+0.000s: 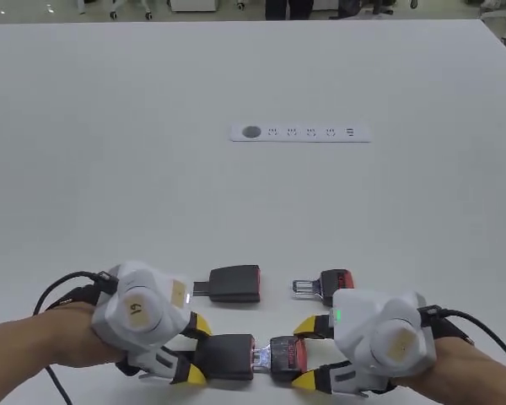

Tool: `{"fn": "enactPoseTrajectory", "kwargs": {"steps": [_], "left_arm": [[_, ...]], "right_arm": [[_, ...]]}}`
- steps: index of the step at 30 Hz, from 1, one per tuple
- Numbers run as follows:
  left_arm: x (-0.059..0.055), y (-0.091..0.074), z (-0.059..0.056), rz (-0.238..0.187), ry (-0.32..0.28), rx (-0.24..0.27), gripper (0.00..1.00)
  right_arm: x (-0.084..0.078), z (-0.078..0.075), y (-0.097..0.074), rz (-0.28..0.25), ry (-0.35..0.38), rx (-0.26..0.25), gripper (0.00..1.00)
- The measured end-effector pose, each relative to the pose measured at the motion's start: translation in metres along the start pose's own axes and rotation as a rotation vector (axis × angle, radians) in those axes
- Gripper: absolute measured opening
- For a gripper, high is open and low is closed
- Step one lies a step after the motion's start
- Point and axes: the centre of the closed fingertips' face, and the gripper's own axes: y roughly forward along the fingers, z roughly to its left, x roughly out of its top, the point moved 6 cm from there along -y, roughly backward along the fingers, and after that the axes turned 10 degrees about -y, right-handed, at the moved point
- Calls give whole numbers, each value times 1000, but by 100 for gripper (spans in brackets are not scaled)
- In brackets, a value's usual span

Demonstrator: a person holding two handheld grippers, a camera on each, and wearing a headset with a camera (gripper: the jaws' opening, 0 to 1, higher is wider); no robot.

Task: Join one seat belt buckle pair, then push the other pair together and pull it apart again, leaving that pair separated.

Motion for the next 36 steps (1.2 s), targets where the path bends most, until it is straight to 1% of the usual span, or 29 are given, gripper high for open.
{"fn": "enactPoseTrajectory", "kwargs": {"steps": [5, 10, 11, 12, 14, 21, 22, 23, 24, 27, 36], "left_arm": [[0, 0, 0, -4, -4, 1, 30], [1, 0, 1, -5, -4, 2, 30], [1, 0, 1, -5, -5, 2, 30], [1, 0, 1, -4, -5, 3, 30], [1, 0, 1, -3, -3, 4, 29], [0, 1, 1, -1, -6, 6, 29], [-2, -1, 1, 16, 1, 10, 29], [0, -1, 1, -3, -4, 7, 29], [-2, -5, -1, 0, -3, 8, 29], [0, -3, -1, 2, -2, 8, 29], [0, -1, -2, 8, 4, 7, 30]], "right_arm": [[2, 0, 1, 5, 1, 4, 28], [0, -1, 3, 10, 9, 0, 27], [1, -1, 4, 2, 14, -2, 27], [3, 0, 6, -8, 37, -5, 27], [6, 1, 10, -5, 23, -8, 27], [5, -1, 11, 5, 22, -5, 27], [-6, -5, 3, 101, 69, -73, 27], [3, -2, 10, 24, 34, -15, 27], [2, -2, 10, 27, 33, -20, 27], [2, -1, 11, 29, 35, -19, 27], [6, 0, 13, 33, 23, -20, 28]]}}
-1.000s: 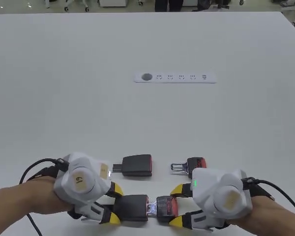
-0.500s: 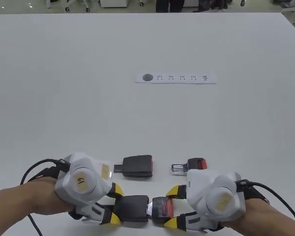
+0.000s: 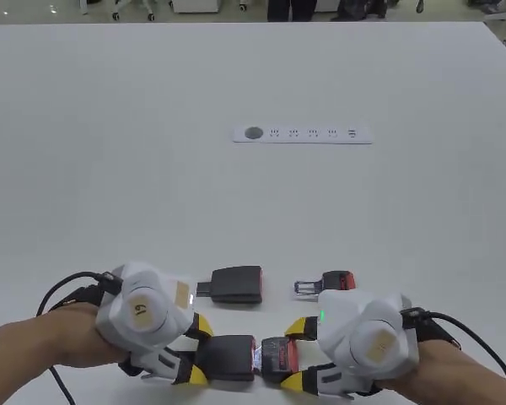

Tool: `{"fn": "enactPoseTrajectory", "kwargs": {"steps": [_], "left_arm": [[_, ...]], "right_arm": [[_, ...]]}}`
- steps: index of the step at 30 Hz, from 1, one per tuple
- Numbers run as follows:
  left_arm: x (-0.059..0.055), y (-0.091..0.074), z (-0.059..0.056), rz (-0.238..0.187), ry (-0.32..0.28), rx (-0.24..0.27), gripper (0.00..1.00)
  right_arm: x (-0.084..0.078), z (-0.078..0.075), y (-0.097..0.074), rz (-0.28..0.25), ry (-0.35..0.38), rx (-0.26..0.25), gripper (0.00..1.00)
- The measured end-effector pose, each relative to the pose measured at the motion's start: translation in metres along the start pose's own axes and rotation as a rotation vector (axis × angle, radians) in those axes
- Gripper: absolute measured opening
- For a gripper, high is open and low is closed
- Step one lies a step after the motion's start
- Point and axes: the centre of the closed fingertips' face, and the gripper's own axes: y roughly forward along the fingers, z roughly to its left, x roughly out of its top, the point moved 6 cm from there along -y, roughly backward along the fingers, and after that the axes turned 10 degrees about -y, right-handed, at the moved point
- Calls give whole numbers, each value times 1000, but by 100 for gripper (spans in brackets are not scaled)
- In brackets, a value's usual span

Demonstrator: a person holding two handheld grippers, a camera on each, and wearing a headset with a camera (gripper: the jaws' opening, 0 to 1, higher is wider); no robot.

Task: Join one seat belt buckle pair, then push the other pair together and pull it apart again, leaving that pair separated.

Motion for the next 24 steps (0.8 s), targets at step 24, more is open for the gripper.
{"fn": "enactPoseTrajectory", "kwargs": {"steps": [24], "left_arm": [[1, 4, 2, 25, 22, 5, 30]], "right_arm": [[1, -2, -3, -29, -29, 2, 27]]}}
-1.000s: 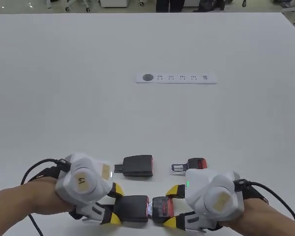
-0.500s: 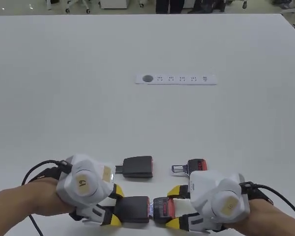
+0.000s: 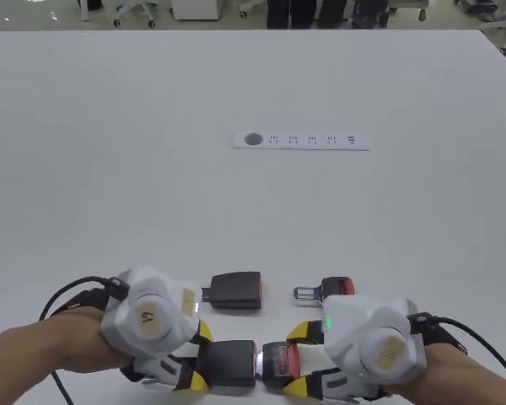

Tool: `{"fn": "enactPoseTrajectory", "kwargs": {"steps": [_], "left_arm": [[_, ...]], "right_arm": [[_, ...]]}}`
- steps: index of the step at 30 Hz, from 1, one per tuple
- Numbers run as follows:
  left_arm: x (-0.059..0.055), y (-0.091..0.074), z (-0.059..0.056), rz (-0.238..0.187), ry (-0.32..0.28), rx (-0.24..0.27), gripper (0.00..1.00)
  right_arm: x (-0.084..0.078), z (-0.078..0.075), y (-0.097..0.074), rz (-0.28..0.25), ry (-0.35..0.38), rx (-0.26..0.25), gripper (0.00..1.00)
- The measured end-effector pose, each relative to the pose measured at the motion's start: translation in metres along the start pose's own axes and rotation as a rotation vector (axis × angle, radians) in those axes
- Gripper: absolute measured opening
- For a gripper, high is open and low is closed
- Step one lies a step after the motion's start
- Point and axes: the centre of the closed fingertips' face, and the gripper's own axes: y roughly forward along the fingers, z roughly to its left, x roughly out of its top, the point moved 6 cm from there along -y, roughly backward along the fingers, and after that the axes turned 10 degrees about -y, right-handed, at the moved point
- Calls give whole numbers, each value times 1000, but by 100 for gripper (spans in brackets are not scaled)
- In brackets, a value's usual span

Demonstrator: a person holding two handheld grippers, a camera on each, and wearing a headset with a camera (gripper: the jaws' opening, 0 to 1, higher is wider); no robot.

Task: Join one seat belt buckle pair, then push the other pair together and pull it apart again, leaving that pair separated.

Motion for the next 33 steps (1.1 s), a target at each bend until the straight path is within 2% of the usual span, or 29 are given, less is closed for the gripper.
{"fn": "enactPoseTrajectory", "kwargs": {"steps": [7, 16, 18, 20, 22, 27, 33], "left_arm": [[4, 0, -1, 24, 9, -4, 30], [3, 0, 0, 7, 6, -12, 31], [2, 0, 1, 6, 18, -9, 32], [1, 0, 1, 2, 26, -4, 32], [1, -1, 1, -1, 33, -1, 32], [1, -1, 1, -2, 31, 5, 34], [2, -4, 1, -18, 9, 19, 40]], "right_arm": [[2, 1, -2, 6, 12, 3, 28], [-1, 2, -5, -14, 14, -3, 29], [0, 2, -6, -7, -20, 2, 30], [-1, 3, -6, -11, -12, 10, 30], [0, 5, -8, -9, -50, 17, 30], [2, 5, -10, -1, -59, 5, 31], [2, 1, -18, -5, -73, -18, 36]]}}
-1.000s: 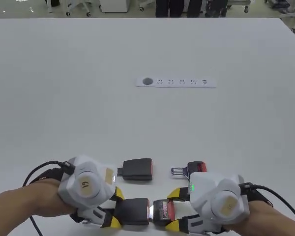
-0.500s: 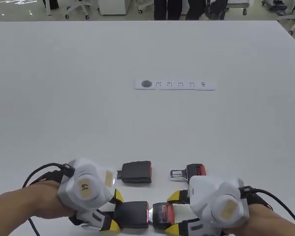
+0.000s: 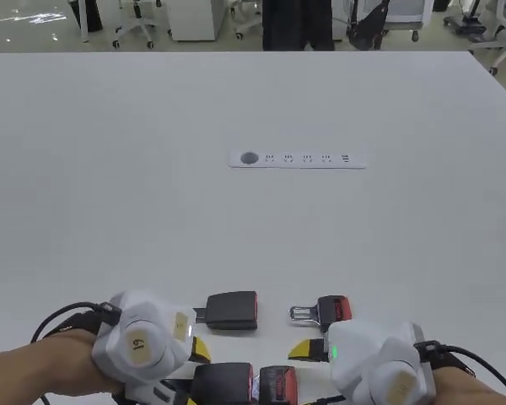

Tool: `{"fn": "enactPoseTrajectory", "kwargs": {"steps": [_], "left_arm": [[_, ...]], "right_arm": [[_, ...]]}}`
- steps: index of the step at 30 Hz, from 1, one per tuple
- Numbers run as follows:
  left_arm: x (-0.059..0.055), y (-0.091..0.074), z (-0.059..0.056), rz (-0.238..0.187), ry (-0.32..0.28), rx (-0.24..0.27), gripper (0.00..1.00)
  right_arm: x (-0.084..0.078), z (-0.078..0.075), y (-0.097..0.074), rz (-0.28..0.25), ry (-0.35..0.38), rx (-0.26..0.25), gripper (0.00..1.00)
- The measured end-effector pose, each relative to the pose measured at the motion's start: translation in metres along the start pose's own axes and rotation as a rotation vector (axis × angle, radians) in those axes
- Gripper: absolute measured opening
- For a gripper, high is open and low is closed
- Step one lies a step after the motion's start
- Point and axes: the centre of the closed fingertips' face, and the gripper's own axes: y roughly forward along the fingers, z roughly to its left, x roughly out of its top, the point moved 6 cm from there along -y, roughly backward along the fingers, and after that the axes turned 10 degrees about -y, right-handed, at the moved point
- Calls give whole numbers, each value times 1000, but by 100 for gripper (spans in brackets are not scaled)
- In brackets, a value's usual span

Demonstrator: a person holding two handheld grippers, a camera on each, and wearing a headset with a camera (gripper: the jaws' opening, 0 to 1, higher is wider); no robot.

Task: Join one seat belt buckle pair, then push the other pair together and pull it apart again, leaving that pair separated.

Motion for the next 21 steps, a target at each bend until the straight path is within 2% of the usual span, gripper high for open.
{"fn": "enactPoseTrajectory", "kwargs": {"steps": [4, 9, 15, 21], "left_arm": [[4, -8, -2, -12, -24, 7, 43], [4, -16, -1, -26, -44, 16, 46], [4, -28, 4, -44, -65, 34, 49], [10, -38, 13, -73, -86, 62, 50]], "right_arm": [[-1, -3, -8, 0, 4, -15, 38], [-1, -7, -17, 4, 4, -29, 41], [-8, -15, -26, 24, 1, -44, 44], [-5, -26, -36, 28, -1, -75, 47]]}}
